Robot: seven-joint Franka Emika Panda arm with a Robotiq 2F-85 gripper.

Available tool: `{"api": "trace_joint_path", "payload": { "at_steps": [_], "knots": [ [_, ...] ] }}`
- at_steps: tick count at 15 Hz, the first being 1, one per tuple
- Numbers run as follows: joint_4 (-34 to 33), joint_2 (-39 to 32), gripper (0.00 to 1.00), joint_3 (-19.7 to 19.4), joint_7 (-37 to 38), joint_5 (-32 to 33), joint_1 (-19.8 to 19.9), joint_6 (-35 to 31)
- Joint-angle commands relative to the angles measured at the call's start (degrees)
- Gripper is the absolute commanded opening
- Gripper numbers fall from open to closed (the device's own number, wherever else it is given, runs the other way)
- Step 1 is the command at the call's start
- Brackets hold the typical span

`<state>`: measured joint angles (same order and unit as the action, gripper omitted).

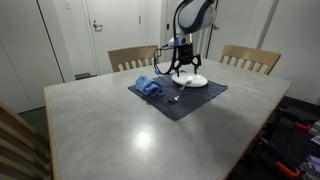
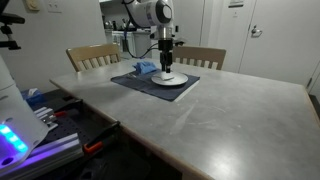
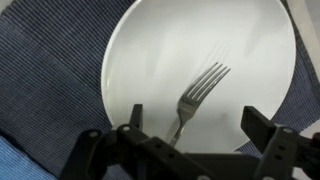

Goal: Put the fork on the plate

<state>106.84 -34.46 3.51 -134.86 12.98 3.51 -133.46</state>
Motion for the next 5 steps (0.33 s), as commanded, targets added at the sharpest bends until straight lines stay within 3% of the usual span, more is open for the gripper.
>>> {"api": "trace_joint_path", "payload": {
  "at_steps": [1, 5],
  "knots": [
    [-0.6, 2.4, 1.00, -0.6, 3.5, -0.1, -0.4, 3.2],
    [-0.6, 4.4, 1.00, -0.6, 7.4, -0.2, -0.3, 5.1]
  ]
}}
